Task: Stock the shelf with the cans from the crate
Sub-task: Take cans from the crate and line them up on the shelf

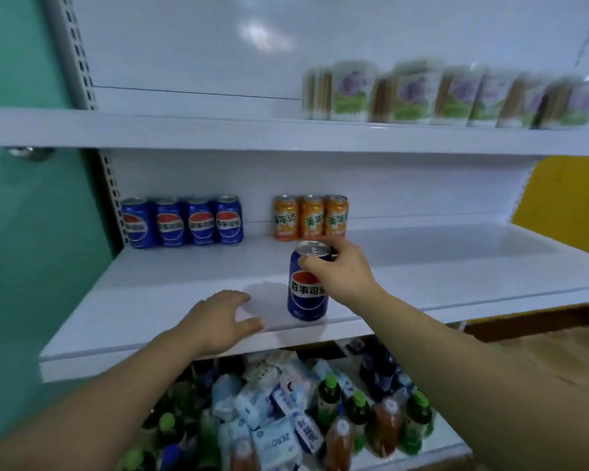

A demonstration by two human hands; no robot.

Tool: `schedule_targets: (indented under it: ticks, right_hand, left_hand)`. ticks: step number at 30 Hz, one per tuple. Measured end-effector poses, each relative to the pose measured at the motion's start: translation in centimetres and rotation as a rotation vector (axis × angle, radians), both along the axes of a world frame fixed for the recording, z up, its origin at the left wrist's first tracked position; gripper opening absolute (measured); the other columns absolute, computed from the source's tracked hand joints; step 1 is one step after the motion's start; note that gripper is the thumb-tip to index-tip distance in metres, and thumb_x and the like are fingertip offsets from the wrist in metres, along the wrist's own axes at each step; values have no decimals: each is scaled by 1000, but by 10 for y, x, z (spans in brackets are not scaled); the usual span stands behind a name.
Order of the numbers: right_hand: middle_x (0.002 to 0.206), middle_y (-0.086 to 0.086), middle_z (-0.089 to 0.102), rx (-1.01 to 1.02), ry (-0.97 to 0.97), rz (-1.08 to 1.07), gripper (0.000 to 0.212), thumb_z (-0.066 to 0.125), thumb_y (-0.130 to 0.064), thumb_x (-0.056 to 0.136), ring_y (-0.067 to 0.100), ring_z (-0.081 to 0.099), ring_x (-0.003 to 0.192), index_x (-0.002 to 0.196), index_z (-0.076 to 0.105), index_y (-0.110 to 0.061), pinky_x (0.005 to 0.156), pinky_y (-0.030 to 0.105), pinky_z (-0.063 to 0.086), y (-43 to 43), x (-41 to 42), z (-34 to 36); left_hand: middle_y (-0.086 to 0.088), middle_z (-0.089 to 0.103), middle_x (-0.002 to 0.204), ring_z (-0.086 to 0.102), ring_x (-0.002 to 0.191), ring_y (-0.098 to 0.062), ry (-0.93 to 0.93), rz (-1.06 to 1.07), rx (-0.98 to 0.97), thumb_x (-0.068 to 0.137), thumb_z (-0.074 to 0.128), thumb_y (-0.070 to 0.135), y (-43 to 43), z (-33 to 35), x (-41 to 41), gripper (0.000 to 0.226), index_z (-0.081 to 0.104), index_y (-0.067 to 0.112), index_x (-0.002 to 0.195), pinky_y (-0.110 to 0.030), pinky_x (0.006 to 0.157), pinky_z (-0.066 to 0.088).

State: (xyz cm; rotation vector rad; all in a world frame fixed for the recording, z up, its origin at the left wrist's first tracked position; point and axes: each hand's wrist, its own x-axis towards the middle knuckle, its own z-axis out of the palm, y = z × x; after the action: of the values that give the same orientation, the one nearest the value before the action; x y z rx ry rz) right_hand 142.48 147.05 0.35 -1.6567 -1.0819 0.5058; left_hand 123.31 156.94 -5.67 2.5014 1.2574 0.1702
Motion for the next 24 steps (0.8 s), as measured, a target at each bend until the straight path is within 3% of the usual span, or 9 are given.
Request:
schedule_targets:
  ticks: [4, 7, 13, 19, 24]
  right_hand:
    - [111, -4, 60, -24, -29, 66, 48, 72, -27, 81, 16, 56, 99, 126, 55, -22, 79, 30, 47, 45, -31, -5]
    - [107, -4, 58, -20, -51, 97, 41, 70, -27, 84, 17, 56, 100, 121, 52, -24, 79, 31, 47, 72, -41, -6]
    - [136, -5, 47, -62, -152, 196, 78, 75, -18, 81, 18, 47, 122, 143, 28, -29, 100, 40, 44, 109, -48, -26]
    - [130, -4, 54, -19, -150, 284, 74, 75, -21, 80, 20, 54, 119, 140, 31, -28, 93, 32, 45, 171, -85, -27]
    - [147, 0, 42, -20, -220, 349, 81, 70, -29, 85, 23, 45, 130, 149, 21, -27, 102, 36, 40, 222, -126, -29]
  left_hand:
    - [9, 6, 161, 5, 148, -15, 219, 139, -9, 89, 30, 71, 40, -5, -51, 73, 16, 35, 152, -53, 117, 3]
    - [11, 0, 161, 0, 148, -15, 232, 199, -14, 88, 27, 74, 59, -5, -66, 75, 12, 39, 152, -57, 116, 0]
    - [11, -8, 161, -6, 148, -15, 270, 205, 31, 86, 23, 76, 72, -13, -64, 78, 3, 40, 152, -60, 115, -2]
    - [12, -9, 161, -9, 148, -13, 245, 196, 25, 86, 24, 76, 71, -16, -65, 78, 3, 41, 151, -59, 115, -6]
    - [11, -6, 161, -9, 148, -13, 206, 190, 43, 83, 26, 79, 72, -19, -67, 81, 6, 40, 151, -60, 114, -7]
